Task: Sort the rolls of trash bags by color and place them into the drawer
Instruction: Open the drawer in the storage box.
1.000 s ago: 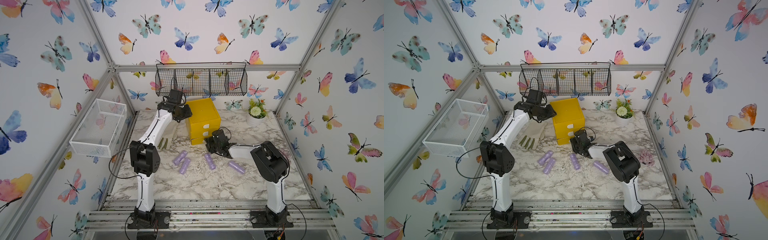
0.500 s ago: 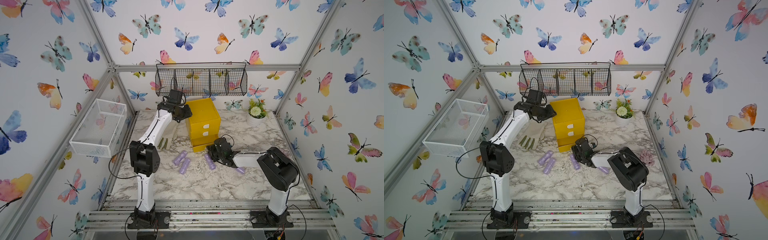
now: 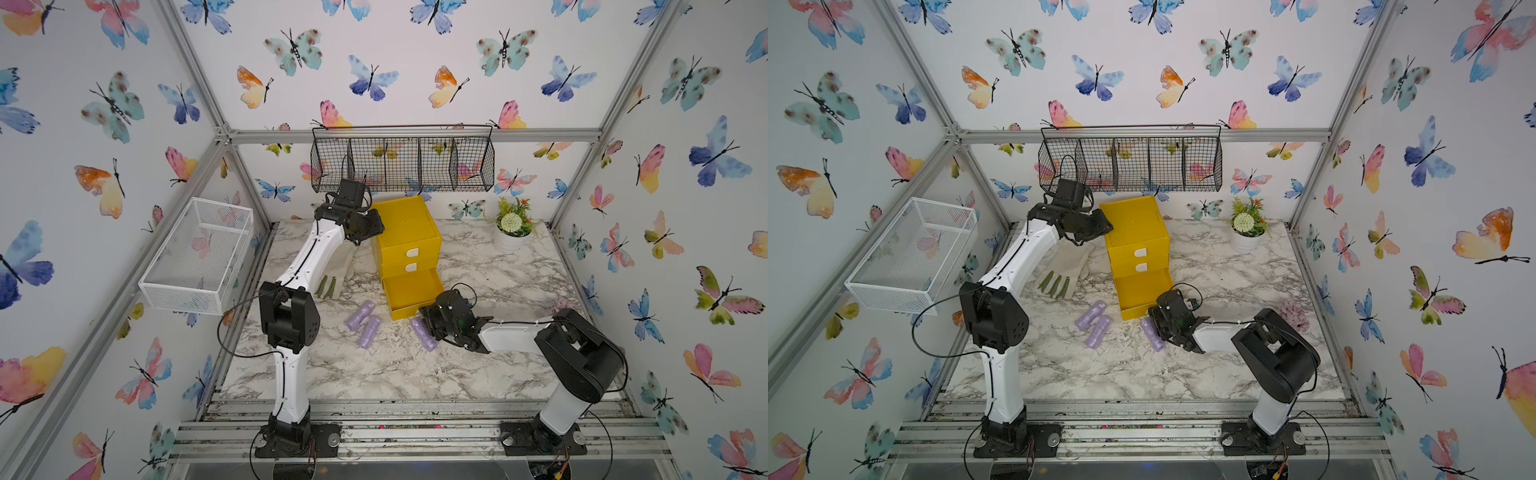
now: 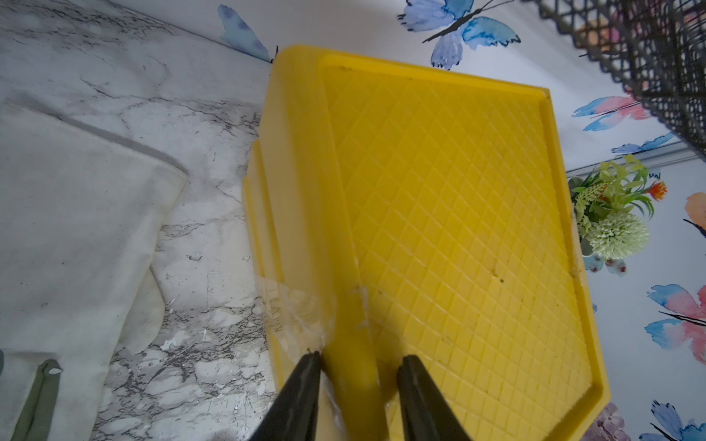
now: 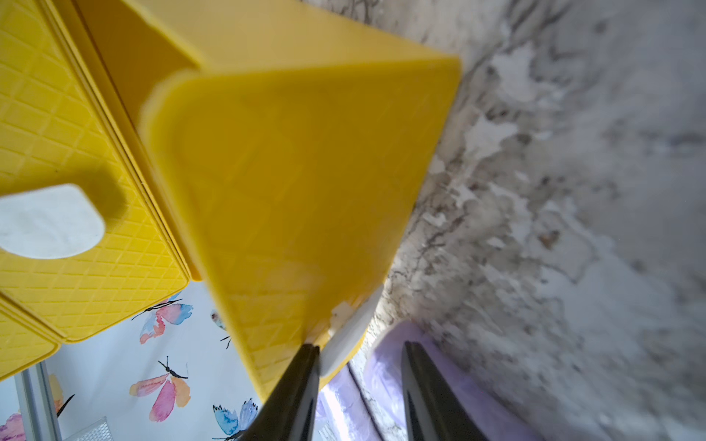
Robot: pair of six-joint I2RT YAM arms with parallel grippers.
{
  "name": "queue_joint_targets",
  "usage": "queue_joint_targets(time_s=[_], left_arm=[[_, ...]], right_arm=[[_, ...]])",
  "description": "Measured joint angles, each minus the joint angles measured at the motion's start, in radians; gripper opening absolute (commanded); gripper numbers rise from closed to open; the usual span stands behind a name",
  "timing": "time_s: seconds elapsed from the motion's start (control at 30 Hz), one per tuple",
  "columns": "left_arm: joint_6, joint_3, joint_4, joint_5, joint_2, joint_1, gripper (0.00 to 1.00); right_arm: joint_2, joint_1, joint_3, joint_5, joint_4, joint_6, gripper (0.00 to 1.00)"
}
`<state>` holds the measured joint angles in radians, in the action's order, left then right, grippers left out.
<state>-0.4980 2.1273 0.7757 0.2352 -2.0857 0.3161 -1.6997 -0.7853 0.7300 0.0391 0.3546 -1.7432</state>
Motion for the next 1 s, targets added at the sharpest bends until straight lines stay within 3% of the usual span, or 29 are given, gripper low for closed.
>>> queue_joint_targets(time_s=[1.0], left_arm=[[0.000, 0.000, 0.000, 0.000, 0.000, 0.000, 0.39]], right_arm=[[0.071, -0.055, -0.060, 0.022, -0.037, -0.003, 0.40]])
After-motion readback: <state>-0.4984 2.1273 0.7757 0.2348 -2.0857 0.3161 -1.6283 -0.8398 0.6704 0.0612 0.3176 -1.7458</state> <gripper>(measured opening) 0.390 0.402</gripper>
